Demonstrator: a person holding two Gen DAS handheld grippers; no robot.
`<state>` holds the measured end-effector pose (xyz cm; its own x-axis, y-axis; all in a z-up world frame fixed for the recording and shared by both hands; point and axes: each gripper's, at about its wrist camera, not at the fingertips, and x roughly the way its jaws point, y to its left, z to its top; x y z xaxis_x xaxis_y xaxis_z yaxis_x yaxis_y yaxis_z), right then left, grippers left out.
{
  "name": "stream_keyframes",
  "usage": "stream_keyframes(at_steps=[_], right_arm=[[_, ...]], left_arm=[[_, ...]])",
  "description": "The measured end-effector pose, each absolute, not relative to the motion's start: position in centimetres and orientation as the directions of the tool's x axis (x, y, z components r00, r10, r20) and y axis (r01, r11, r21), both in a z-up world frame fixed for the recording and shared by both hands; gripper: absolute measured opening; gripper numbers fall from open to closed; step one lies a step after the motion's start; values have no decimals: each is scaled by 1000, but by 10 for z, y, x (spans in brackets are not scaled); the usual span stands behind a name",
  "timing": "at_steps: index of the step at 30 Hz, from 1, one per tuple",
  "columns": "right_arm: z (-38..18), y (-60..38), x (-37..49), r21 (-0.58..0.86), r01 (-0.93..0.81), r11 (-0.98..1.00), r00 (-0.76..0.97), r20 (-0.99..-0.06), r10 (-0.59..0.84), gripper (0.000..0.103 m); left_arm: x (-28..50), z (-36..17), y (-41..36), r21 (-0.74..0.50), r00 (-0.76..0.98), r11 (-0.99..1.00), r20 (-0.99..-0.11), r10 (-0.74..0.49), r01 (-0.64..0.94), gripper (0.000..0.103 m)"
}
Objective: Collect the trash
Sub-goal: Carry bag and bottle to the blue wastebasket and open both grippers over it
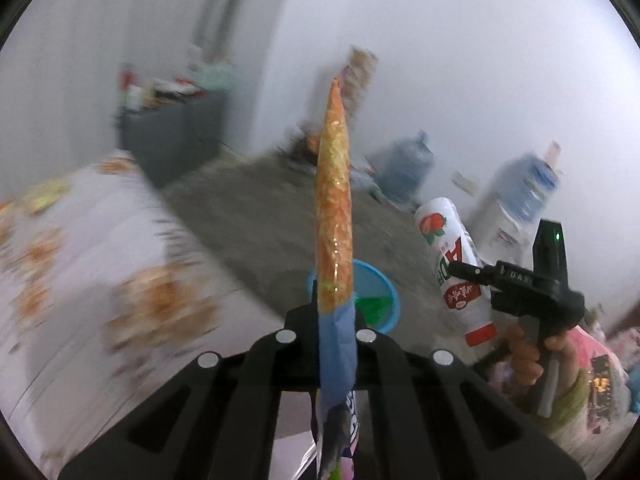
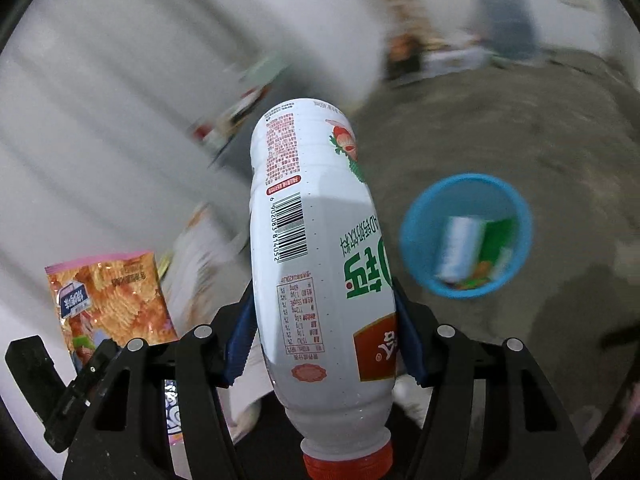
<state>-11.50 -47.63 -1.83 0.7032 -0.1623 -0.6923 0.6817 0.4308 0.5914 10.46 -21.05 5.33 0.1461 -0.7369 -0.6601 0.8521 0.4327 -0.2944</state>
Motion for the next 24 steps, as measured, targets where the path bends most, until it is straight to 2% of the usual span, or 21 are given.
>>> stream_keyframes(at_steps=[7,14,15,16,18,21,24], right_arm=[[-83,-520,-146,622,743,248,663,-736,-140,58],[-127,-542,-156,604,783,146,620,-777,-110,58],[-133,-544,-157,600,789,134,613,-783,-104,58],[-136,-546,-157,595,793,127,607,-788,-99,58],[-146,-550,-159,586,802,117,596,-799,-85,58],[-159,-553,-155,565,817,113,573,-817,-65,58],[-168,-558,-155,543,833,109,551,-832,-67,58]], left_arm=[[126,-20,-388,-403,-135,344,-792,-596,848,2],[136,-124,-516,-517,-333,334,-815,-475,788,4],[140,-140,-527,-519,-346,343,-822,-453,783,12],[145,-159,-541,-512,-353,367,-837,-419,777,31],[156,-200,-556,-472,-335,441,-873,-355,763,47],[166,-238,-566,-407,-291,525,-911,-292,748,52],[178,-250,-563,-377,-275,556,-925,-261,741,52]])
